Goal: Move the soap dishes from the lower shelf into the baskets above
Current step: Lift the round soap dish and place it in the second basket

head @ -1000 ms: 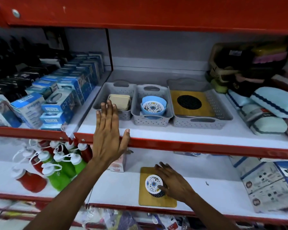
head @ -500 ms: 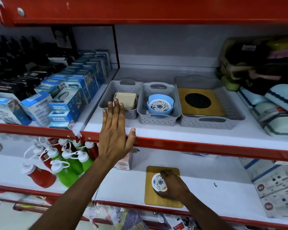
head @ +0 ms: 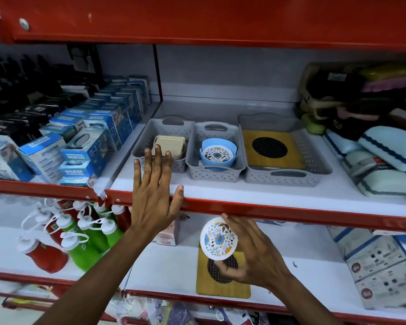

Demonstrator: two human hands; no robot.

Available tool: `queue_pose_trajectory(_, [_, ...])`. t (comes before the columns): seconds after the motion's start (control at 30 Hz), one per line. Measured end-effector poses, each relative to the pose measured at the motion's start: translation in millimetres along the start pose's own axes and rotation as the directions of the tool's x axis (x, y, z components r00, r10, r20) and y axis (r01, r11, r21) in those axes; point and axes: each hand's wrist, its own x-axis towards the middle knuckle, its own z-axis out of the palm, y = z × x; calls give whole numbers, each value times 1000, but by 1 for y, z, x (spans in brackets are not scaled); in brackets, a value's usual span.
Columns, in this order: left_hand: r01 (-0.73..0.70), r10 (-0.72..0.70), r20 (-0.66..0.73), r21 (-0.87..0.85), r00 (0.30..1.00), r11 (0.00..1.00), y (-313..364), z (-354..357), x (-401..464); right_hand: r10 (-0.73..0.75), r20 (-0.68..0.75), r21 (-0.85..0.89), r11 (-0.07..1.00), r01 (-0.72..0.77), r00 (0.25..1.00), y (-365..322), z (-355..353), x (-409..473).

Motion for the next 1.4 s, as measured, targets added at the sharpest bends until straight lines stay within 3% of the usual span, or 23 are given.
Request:
queue_pose_trajectory(0.13, [-5,5,-10,-19,1000,1000,0,-1,-1,9,-125,73,997,0,992,-24,-22,24])
queue_pose_trajectory(0.27, [-4,4,1,-16,1000,1000,0,-1,-2,141,-212,148,983,-111,967,-33,-37,53])
queue_pose_trajectory(0.43, [2,-2,7,-28,1000,1000,-1,-1,-4,259,-199,192,956,-221,945,-26,-37,74])
queue_pose_trajectory(0.87, [-6,6,-7,-78,1000,997,1,-2,-3,328,-215,135,943,-304,920,-19,-55,102])
queue_pose_trajectory(0.97, [-7,7,-8,-78,1000,997,0,-3,-3,392,-181,27,919,-394,902,2,-66,144])
queue_pose_trajectory(1.1, [-4,4,11,-71,1000,997,1,-2,-4,505,22,-153,855,-496,863,30,-65,193])
queue_pose_trajectory(1.4, [1,-2,-8,-119,1000,993,-1,-2,-1,463,330,-200,886,-418,823,51,-65,207])
